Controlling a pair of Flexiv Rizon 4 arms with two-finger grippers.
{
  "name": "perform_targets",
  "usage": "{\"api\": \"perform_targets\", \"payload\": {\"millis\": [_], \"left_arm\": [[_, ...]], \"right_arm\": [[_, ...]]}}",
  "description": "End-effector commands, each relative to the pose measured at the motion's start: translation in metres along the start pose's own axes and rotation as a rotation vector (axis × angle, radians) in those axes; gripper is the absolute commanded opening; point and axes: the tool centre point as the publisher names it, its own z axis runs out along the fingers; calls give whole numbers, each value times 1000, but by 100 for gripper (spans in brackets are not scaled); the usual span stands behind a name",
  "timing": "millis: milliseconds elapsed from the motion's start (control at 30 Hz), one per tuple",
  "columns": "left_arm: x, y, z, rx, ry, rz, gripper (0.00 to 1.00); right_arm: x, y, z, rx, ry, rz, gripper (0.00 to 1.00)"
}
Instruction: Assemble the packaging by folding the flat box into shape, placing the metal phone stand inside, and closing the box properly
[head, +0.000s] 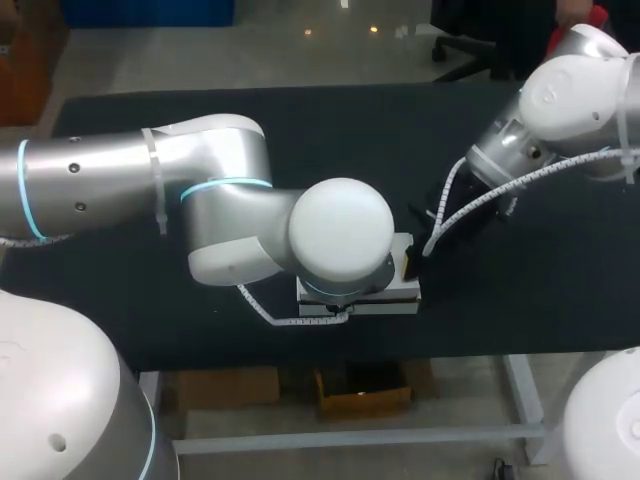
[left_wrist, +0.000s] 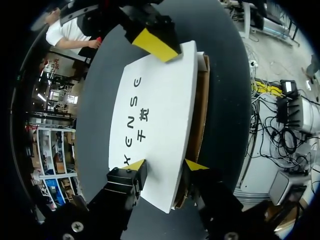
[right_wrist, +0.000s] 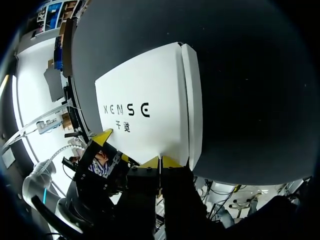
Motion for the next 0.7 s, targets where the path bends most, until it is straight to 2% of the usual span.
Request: {"api": "perform_targets", "payload": {"millis": [33, 700], "left_arm": [[1, -1, 0, -5, -4, 0, 47], [0, 9, -17, 31, -2, -9, 49]], "right_arm": [[-4, 0, 0, -1, 5, 2, 0], [-4, 1, 3, 3, 7, 4, 0]]}}
